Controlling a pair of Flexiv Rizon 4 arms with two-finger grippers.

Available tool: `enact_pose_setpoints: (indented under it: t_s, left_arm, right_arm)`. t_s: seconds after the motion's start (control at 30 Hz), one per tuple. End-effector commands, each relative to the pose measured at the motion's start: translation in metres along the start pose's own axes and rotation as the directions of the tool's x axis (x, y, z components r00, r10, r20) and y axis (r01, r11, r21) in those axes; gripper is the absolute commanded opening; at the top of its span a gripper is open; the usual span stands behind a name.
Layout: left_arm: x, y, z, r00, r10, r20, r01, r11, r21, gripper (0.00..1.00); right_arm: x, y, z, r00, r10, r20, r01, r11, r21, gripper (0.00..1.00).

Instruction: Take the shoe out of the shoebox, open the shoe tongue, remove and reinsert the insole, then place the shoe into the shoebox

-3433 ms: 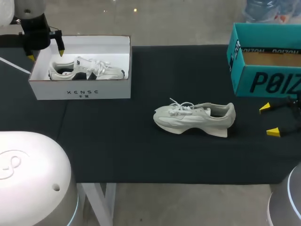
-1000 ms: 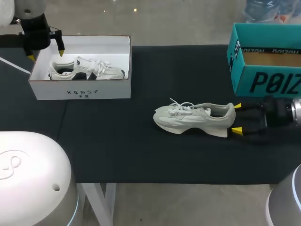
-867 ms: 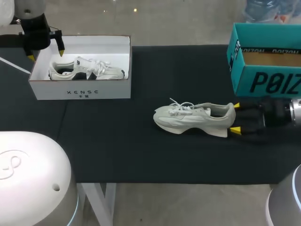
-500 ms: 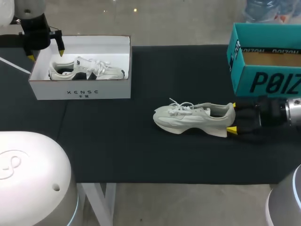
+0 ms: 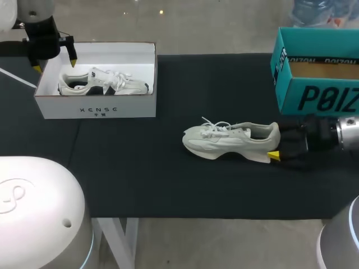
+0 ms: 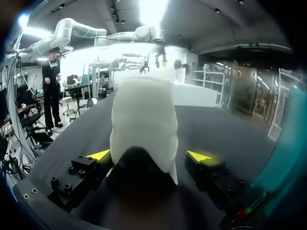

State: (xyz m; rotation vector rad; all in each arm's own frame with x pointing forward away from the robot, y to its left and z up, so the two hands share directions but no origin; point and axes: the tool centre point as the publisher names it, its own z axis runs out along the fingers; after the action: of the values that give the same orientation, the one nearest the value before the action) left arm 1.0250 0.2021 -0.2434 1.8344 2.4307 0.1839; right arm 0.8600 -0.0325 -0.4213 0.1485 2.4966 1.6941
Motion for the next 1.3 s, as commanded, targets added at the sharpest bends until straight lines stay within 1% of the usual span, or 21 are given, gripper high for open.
enact_pose_setpoints:
  t_s: [0.03, 0.4, 0.43, 0.77, 0.8, 0.83, 0.9, 1.3]
  left_arm:
    - [0.001, -0.001, 0.0, 1.0, 0.001, -0.001, -0.001, 1.0, -0.003, 1.0]
    - [0.001, -0.001, 0.0, 1.0, 0.001, -0.001, -0.001, 1.0, -0.003, 1.0]
    - [0.001, -0.001, 0.0, 1.0, 0.001, -0.001, -0.001, 1.0, -0.003, 1.0]
    - [0.001, -0.001, 0.0, 1.0, 0.001, -0.001, -0.001, 1.0, -0.003, 1.0]
    - [0.001, -0.001, 0.0, 1.0, 0.001, -0.001, -0.001, 1.0, -0.003, 1.0]
    - [0.001, -0.001, 0.0, 1.0, 0.001, -0.001, -0.001, 1.0, -0.003, 1.0]
    - [0.001, -0.001, 0.0, 1.0, 0.001, -0.001, -0.001, 1.0, -0.003, 1.0]
    - [0.001, -0.001, 0.0, 1.0, 0.001, -0.001, -0.001, 1.0, -0.003, 1.0]
  right_arm:
    - [-0.002, -0.001, 0.006, 1.0, -0.001, 0.004, 0.001, 1.0, 0.0, 1.0]
    - [0.001, -0.006, 0.018, 1.0, 0.004, -0.006, -0.004, 1.0, -0.031, 1.0]
    - [0.002, -0.007, 0.018, 1.0, 0.002, 0.003, -0.002, 0.999, -0.043, 1.0]
    - [0.006, -0.009, 0.016, 1.0, -0.01, 0.006, 0.01, 0.998, -0.055, 1.0]
    - [0.006, -0.009, 0.017, 1.0, -0.008, 0.006, 0.008, 0.998, -0.054, 0.47]
    - [0.006, -0.009, 0.018, 1.0, -0.011, -0.004, 0.011, 0.998, -0.062, 0.0]
    - [0.005, -0.009, 0.021, 0.999, 0.001, -0.034, -0.003, 0.999, -0.053, 0.0]
    - [0.005, -0.009, 0.021, 0.999, 0.001, -0.034, -0.003, 0.999, -0.053, 0.0]
